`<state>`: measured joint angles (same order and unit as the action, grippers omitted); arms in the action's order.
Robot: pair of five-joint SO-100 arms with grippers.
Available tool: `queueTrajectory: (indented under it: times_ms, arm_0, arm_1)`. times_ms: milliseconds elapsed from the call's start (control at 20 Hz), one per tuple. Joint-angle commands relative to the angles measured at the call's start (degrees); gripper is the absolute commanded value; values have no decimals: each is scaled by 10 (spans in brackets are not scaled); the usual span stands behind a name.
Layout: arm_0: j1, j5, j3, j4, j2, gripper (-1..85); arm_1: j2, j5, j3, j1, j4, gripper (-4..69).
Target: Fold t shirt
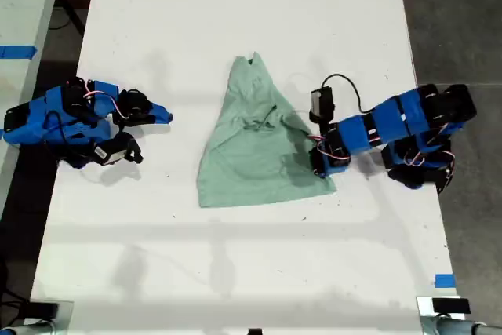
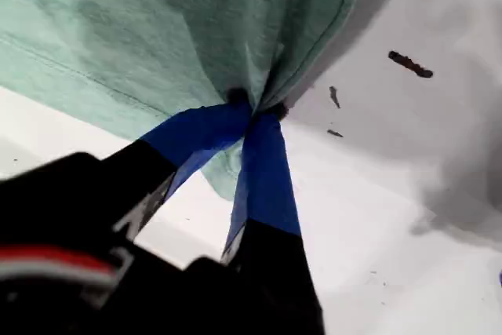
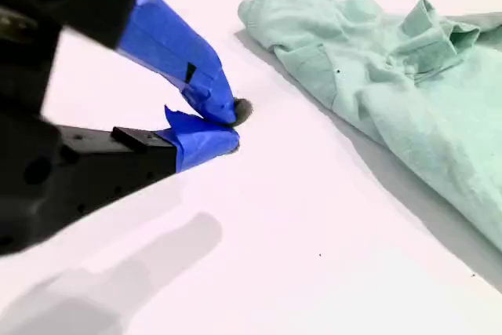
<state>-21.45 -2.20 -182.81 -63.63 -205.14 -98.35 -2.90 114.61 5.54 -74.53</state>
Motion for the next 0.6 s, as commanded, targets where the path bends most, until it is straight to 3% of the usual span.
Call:
queueTrajectory:
  times_ms: [0,250,550]
  arm_0:
    - [4,3,-10,11,-4,-1]
    - [4,3,-10,11,-4,-1]
    - [4,3,-10,11,-4,-1]
  arm_1:
    - [-11,5,-102,2,-77,-1]
    - [-3,26,-261,-8,-203,-2]
    - [123,93,-467,-15,-204,-2]
